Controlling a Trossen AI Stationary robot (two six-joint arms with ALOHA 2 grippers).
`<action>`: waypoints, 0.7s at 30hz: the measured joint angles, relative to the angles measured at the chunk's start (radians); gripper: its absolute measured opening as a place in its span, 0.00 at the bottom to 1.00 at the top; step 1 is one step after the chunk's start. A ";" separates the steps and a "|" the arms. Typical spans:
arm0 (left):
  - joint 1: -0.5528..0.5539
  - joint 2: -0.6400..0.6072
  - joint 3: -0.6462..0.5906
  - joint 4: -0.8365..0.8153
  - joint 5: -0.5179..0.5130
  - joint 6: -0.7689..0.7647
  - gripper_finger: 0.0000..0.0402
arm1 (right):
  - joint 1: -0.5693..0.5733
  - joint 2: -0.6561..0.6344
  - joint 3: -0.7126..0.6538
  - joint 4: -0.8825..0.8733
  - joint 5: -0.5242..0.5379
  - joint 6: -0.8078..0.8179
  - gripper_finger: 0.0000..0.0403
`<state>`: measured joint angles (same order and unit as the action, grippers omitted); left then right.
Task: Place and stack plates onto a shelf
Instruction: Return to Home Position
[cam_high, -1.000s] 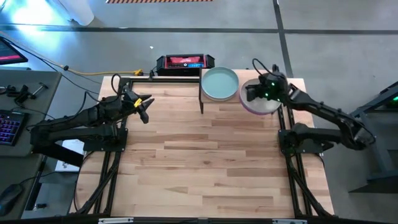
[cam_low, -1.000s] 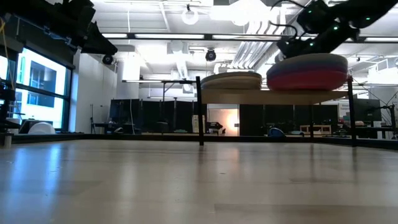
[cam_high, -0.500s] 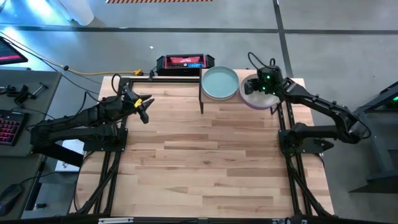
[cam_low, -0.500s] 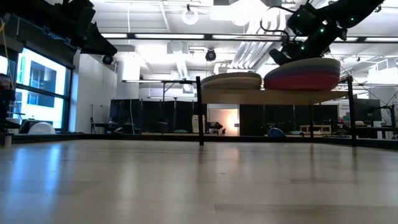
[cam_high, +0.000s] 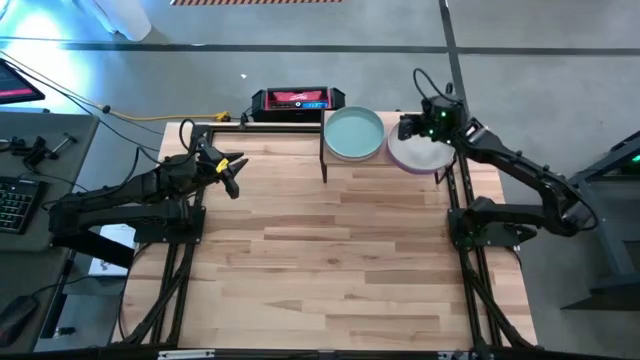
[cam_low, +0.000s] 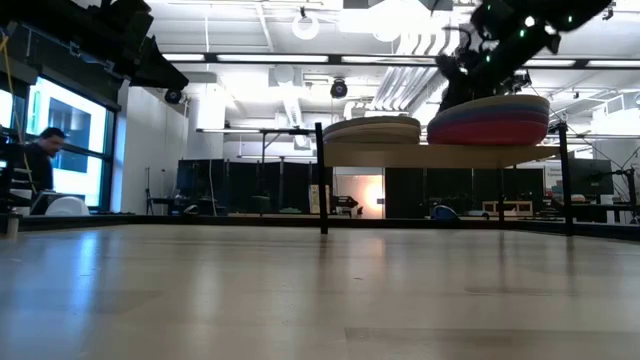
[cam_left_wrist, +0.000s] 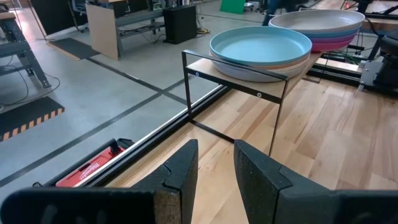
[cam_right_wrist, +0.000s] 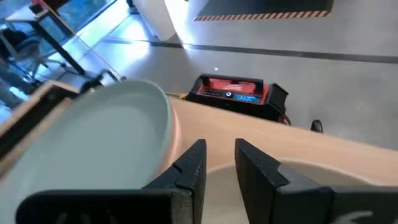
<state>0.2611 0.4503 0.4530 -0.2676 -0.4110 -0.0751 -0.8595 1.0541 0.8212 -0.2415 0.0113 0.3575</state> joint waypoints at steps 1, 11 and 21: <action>0.000 0.000 0.000 0.000 0.000 0.000 0.23 | 0.003 -0.005 0.028 -0.036 -0.007 0.003 0.18; 0.000 0.000 0.000 0.000 0.000 0.000 0.23 | 0.127 -0.016 0.357 -0.615 -0.076 0.166 0.18; 0.000 0.000 0.000 0.000 0.000 0.000 0.23 | 0.341 -0.016 0.421 -0.901 -0.231 0.405 0.18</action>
<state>0.2611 0.4503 0.4530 -0.2676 -0.4107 -0.0750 -0.5182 1.0378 1.2427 -1.1426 -0.2198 0.7621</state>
